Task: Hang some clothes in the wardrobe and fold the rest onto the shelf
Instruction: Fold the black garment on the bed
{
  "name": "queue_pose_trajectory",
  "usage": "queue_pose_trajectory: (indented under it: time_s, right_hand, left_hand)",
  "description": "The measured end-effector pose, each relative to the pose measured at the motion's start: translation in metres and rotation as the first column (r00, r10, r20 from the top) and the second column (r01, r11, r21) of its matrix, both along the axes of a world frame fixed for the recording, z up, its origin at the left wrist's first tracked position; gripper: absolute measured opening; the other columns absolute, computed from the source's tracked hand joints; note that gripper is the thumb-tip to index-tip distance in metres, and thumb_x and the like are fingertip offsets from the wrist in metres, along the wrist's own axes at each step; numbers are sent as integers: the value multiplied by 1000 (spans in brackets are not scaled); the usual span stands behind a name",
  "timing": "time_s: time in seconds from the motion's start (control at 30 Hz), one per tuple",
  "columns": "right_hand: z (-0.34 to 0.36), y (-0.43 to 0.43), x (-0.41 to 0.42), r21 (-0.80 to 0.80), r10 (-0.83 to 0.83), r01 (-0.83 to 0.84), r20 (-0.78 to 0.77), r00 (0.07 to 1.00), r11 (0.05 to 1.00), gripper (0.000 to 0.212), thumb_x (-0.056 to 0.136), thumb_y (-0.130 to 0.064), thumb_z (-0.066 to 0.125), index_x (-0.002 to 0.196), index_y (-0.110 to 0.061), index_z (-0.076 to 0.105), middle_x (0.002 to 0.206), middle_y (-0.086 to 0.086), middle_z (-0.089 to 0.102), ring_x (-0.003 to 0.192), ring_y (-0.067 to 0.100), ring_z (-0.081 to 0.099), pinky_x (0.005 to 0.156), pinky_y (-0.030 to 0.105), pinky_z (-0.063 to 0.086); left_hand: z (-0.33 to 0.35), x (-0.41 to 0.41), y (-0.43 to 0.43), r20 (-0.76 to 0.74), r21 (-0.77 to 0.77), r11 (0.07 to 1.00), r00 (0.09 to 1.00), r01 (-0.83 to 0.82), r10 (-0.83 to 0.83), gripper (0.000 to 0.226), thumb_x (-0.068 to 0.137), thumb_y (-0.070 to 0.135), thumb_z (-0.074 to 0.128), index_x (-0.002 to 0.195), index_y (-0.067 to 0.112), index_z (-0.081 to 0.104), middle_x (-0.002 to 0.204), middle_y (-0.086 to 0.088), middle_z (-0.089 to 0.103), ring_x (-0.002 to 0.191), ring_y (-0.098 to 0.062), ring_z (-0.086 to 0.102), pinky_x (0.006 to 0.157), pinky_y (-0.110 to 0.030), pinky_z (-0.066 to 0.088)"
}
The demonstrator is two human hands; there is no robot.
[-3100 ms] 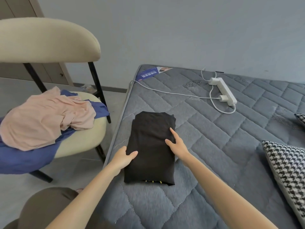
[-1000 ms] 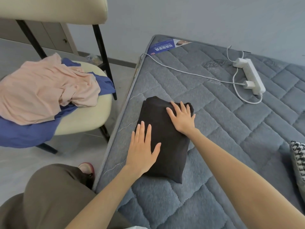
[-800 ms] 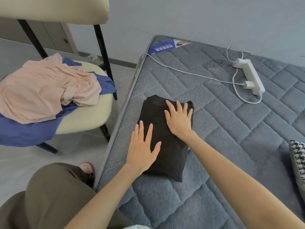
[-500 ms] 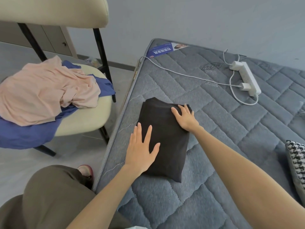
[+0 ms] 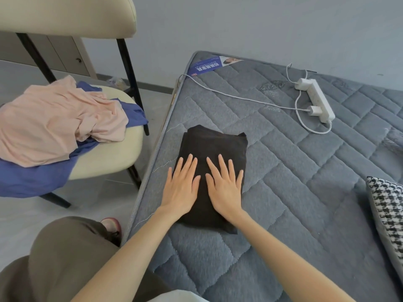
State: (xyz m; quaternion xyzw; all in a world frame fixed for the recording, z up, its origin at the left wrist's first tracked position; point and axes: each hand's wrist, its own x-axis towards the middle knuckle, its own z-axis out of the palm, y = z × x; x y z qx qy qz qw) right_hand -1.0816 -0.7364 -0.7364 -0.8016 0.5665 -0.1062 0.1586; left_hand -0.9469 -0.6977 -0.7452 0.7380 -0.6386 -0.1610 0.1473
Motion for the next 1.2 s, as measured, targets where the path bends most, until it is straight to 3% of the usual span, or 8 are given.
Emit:
queue_pose_trajectory:
  time_s: [0.17,0.3,0.43,0.63,0.7,0.97,1.1,1.2]
  right_hand:
    - [-7,11,-23,127,-102,80,175,979,989,50,99,-52,29,147,-53,14,161,-9,-11,147,20,-17,120,49,0]
    - [1,13,-22,263,-247,164,324,913,951,55,97,-53,39,145,-55,13,160,-1,-17,147,23,-15,120,48,7]
    - [12,14,-23,423,-458,252,508,730,870,72,92,-46,57,150,-40,15,160,1,10,146,24,7,116,44,16]
    - [15,-9,-34,658,-644,196,556,525,727,100,71,-48,80,150,-27,22,144,-5,43,128,18,47,108,39,41]
    - [15,-18,-37,736,-695,126,548,466,665,95,65,-44,86,142,-24,34,134,-5,53,116,15,56,97,35,49]
    - [35,-50,-41,642,-560,56,620,549,765,67,68,-25,87,125,-22,52,116,-6,64,101,8,63,80,23,53]
    - [59,-91,-49,537,-376,14,571,730,843,65,67,-24,88,121,-23,54,114,-7,63,102,9,62,87,27,52]
    - [78,-128,-61,447,-256,22,470,845,894,70,66,-27,88,126,-23,54,119,-6,62,108,12,59,99,34,47]
  left_hand:
    - [-5,7,0,-85,33,999,995,-40,43,59,100,48,20,152,31,-1,159,10,-14,147,-19,-12,121,-42,8]
    - [-2,11,2,-186,40,989,971,-143,148,60,100,46,26,153,27,6,161,-2,-2,147,-25,10,117,-40,20]
    - [4,16,-3,-381,5,952,880,-305,284,56,100,35,41,150,17,23,152,-6,34,138,-28,32,113,-42,29]
    - [7,14,-19,-414,282,859,754,-427,511,69,90,59,43,139,10,38,138,-12,47,126,-33,45,104,-49,40]
    - [11,15,-25,-508,400,810,632,-428,585,71,89,59,47,139,11,36,137,-9,49,123,-31,50,103,-47,42]
    - [32,24,-34,-712,674,714,91,-186,696,57,85,50,64,129,14,55,123,-6,63,98,-23,62,81,-35,50]
    - [42,5,-42,-685,727,686,-118,-40,719,39,91,44,58,120,18,58,111,-6,67,99,-27,63,84,-45,49]
    - [46,-25,-55,-673,716,698,-243,24,699,40,98,41,45,130,17,50,130,-9,59,119,-30,55,78,-49,48]
